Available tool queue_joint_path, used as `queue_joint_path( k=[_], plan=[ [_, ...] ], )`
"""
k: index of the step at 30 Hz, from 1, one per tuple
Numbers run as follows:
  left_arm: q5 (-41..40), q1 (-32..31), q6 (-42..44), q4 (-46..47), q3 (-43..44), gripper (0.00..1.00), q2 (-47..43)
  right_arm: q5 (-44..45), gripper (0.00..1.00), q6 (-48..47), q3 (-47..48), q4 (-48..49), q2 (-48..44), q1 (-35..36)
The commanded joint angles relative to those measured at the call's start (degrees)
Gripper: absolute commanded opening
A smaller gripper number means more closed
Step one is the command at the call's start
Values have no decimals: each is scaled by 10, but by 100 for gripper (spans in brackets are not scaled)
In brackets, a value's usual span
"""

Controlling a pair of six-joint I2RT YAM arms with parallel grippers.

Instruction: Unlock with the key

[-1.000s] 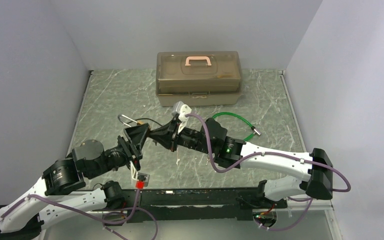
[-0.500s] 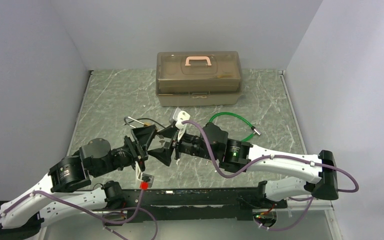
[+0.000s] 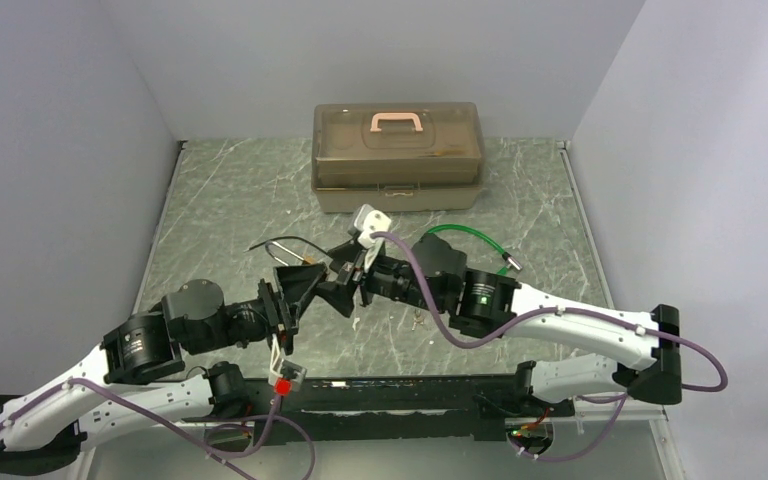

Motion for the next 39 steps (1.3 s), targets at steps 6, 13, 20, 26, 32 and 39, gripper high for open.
queue_joint_path(
  k=[6, 13, 20, 26, 32, 39],
  plan=[
    [66, -13, 9, 66, 7, 0, -2, -99, 70, -9, -31, 56, -113, -14],
    [58, -13, 11, 64, 8, 0, 4, -80, 74, 1, -9, 2, -100, -15],
    [43, -13, 3, 60, 10, 0, 11, -94, 75, -6, 0, -35, -36, -16],
    [49, -13, 12, 72, 10, 0, 13, -63, 64, -15, -19, 27, -29, -16],
    [56, -13, 22, 68, 9, 0, 13, -9, 48, -7, -38, 93, -27, -15],
    [58, -13, 32, 68, 3, 5, 10, -27, 0, -5, -32, 94, -6, -15]
  ],
)
